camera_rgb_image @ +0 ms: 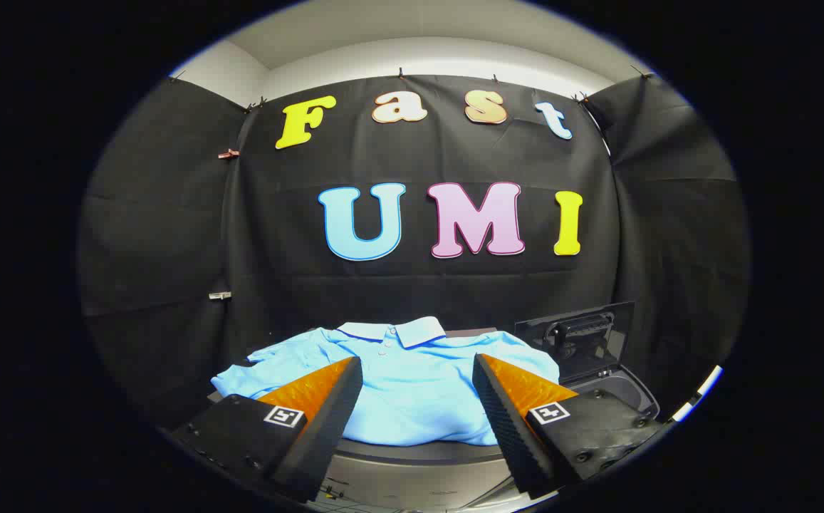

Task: Put the clothes into the washing machine and then close the washing machine lid.

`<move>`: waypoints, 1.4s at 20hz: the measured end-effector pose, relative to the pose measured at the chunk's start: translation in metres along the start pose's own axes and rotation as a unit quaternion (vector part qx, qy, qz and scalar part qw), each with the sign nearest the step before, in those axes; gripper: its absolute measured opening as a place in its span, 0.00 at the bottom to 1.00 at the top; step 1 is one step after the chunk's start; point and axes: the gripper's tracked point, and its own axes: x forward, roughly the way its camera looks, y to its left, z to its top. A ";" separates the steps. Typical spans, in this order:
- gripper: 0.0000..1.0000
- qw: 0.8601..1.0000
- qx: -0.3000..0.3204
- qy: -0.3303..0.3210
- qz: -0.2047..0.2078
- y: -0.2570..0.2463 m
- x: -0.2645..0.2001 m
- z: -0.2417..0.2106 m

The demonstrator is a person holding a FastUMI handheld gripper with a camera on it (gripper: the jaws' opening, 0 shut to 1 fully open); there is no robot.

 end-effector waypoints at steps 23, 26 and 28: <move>0.99 1.000 -0.009 0.029 0.004 -0.001 0.011 -0.007; 0.99 0.999 -0.008 0.044 0.007 0.001 0.031 -0.001; 0.99 0.998 -0.009 0.059 0.015 0.008 0.047 -0.001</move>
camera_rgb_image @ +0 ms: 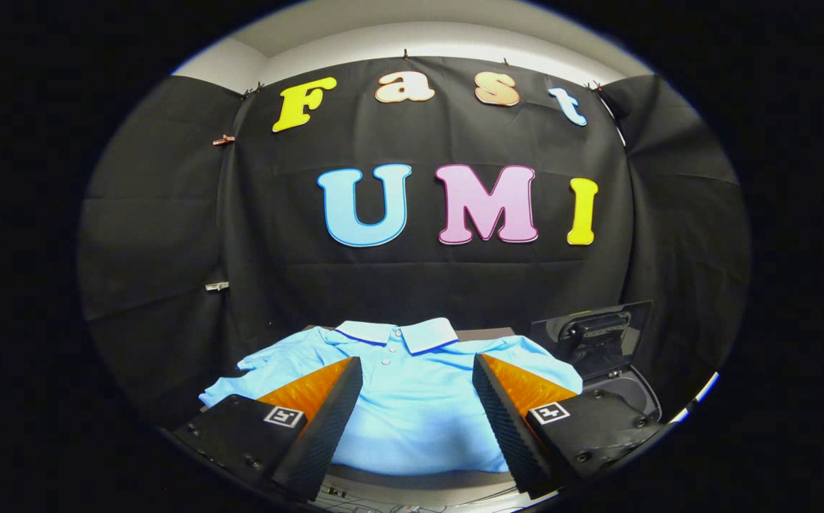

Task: Put the clothes into the washing machine and then close the washing machine lid.

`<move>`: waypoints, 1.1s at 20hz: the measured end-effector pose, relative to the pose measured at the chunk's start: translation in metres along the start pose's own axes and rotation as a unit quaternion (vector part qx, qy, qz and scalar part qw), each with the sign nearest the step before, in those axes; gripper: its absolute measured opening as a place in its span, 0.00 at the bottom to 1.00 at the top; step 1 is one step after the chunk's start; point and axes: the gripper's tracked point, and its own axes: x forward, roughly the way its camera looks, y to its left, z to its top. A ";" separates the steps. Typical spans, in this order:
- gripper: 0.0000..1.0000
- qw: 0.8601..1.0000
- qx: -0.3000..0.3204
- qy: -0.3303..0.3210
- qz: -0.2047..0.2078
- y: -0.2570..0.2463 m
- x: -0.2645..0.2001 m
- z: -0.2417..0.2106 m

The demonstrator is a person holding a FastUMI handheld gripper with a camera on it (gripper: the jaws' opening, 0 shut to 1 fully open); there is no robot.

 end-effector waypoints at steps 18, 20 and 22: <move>1.00 0.973 0.013 0.229 0.021 0.027 0.101 -0.069; 0.99 0.970 -0.002 0.242 0.020 0.025 0.098 -0.074; 0.99 0.968 -0.020 0.252 0.015 0.024 0.100 -0.077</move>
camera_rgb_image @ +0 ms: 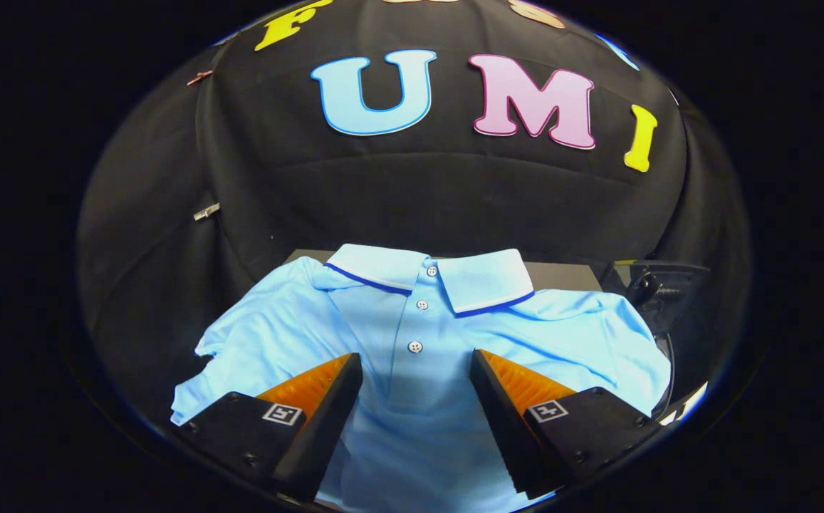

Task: Put the clothes into the washing machine and then close the washing machine lid.

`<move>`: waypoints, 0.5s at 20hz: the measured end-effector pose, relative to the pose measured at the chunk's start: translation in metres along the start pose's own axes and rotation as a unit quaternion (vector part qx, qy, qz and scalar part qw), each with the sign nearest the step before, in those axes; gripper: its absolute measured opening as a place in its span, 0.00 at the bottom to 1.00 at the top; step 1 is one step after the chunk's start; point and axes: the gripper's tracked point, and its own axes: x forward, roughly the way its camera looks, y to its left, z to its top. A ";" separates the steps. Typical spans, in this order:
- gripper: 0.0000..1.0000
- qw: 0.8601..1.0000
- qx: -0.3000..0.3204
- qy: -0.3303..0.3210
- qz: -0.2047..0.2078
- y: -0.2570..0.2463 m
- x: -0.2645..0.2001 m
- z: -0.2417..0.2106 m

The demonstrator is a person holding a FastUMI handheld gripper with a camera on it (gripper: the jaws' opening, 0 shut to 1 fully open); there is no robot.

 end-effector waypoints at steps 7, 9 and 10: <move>1.00 0.995 0.003 0.094 -0.024 0.005 0.006 -0.002; 1.00 0.994 0.006 0.104 -0.029 0.004 0.006 -0.003; 1.00 0.994 0.008 0.108 -0.031 0.004 0.005 -0.002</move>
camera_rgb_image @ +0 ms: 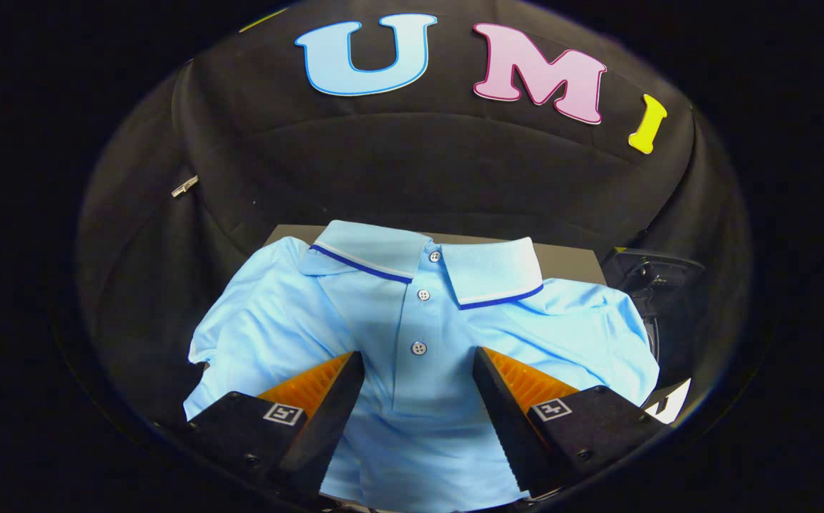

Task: Put the clothes into the washing machine and then close the washing machine lid.

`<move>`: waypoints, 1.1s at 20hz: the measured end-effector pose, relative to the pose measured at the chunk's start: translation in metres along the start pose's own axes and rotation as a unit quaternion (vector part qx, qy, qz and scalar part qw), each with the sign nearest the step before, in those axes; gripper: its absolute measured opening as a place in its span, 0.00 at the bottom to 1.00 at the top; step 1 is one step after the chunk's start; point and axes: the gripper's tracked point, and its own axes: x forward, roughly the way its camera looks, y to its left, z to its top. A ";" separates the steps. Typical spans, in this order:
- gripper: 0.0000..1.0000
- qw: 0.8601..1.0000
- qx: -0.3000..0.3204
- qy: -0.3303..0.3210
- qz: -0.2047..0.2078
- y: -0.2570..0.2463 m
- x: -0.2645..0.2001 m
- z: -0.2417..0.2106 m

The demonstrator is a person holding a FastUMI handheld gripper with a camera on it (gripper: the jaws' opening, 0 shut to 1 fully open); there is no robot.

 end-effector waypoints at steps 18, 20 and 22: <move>0.52 0.999 -0.011 0.033 -0.010 0.007 -0.004 -0.004; 0.52 0.999 -0.007 0.032 -0.011 0.008 -0.004 -0.004; 0.52 0.999 -0.014 0.027 -0.008 0.007 -0.002 -0.003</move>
